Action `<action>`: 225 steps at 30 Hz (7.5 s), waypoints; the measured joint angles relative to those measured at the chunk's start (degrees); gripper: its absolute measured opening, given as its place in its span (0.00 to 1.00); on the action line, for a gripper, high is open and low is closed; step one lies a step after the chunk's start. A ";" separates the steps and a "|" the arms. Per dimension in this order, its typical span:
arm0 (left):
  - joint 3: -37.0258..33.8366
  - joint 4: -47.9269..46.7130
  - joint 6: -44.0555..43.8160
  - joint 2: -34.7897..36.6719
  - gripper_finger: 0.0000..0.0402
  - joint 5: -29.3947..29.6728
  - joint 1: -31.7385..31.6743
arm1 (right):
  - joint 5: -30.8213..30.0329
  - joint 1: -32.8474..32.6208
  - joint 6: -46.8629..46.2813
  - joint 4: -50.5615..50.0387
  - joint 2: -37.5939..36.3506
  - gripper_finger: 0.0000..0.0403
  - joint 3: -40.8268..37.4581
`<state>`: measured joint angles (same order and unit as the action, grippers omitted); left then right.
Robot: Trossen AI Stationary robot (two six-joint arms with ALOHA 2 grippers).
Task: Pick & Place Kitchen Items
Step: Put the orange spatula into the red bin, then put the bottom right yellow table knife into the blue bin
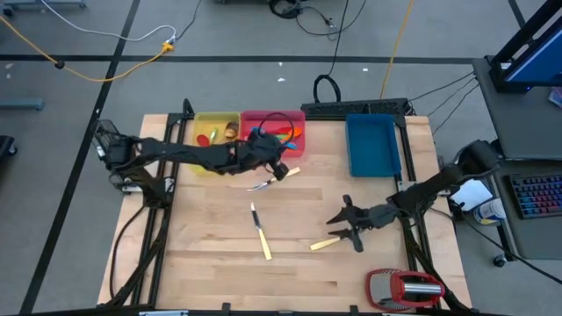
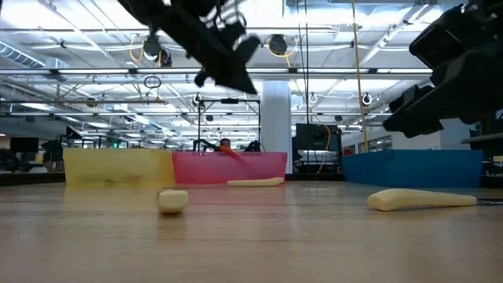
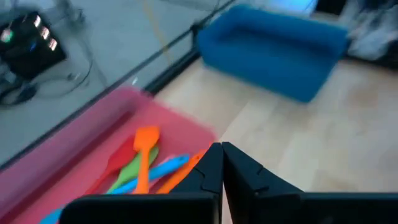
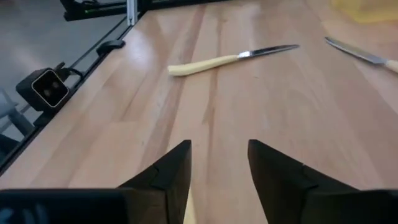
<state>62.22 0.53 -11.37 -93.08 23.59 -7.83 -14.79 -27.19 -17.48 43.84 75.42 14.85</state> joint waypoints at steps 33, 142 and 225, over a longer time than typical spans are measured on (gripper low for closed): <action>0.02 -9.72 -1.97 -8.72 0.01 -7.25 -11.67 | -0.13 -4.05 -1.39 9.47 20.83 0.38 5.77; 0.06 -12.49 -2.74 13.22 0.01 -0.50 15.58 | -1.46 -0.41 17.23 -12.11 5.92 0.20 9.42; 0.04 -15.38 -2.72 13.22 0.06 -0.52 15.58 | -24.07 65.37 17.01 -7.30 12.70 0.29 9.53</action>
<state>62.26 -14.85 -14.09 -79.85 23.07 7.75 -38.87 38.17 -0.48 36.55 88.12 24.38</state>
